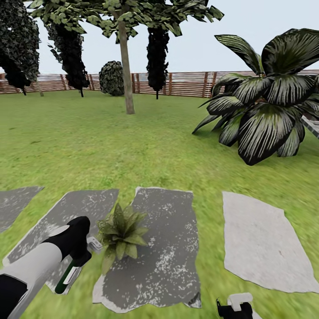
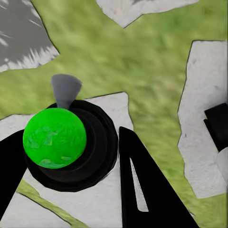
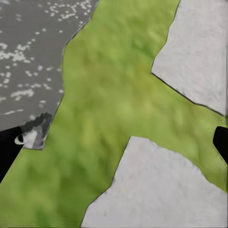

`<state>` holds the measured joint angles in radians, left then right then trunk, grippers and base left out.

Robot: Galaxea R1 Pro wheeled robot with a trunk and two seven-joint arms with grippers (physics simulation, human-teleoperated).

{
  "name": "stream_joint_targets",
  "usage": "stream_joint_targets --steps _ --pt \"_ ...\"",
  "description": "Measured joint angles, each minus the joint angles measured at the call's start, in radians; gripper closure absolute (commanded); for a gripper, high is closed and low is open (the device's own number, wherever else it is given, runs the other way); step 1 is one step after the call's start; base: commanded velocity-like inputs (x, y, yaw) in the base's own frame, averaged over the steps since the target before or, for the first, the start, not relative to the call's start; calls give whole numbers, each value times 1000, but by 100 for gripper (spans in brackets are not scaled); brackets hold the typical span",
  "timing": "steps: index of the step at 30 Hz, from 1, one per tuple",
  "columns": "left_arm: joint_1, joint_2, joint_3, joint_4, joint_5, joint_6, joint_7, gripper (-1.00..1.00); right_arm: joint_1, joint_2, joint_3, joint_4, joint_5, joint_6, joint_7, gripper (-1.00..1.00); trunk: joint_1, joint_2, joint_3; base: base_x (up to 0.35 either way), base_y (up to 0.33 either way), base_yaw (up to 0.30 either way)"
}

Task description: Pick up the pesticide atomizer in the garden and spray insectifuge to fully cover both potted plants in the garden.

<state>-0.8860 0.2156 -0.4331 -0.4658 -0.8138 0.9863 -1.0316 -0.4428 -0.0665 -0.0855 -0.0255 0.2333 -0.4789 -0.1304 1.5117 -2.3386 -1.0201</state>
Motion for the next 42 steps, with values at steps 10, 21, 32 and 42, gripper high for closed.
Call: stream_joint_targets --steps 10,21,32,42 --pt "7 5 -1 15 -1 0 0 100 0 0 0 0 0 0 0 -100 0 0 0 85 -95 3" --pt "29 37 -1 17 -2 -1 3 100 0 0 0 0 0 0 1 -100 0 0 0 0 0 0" --pt "69 25 -2 12 5 -1 3 100 0 1 0 0 0 0 2 -100 0 0 0 0 0 0" --pt "78 56 64 10 2 -9 4 100 0 1 0 0 0 0 2 -100 0 0 0 0 0 0"
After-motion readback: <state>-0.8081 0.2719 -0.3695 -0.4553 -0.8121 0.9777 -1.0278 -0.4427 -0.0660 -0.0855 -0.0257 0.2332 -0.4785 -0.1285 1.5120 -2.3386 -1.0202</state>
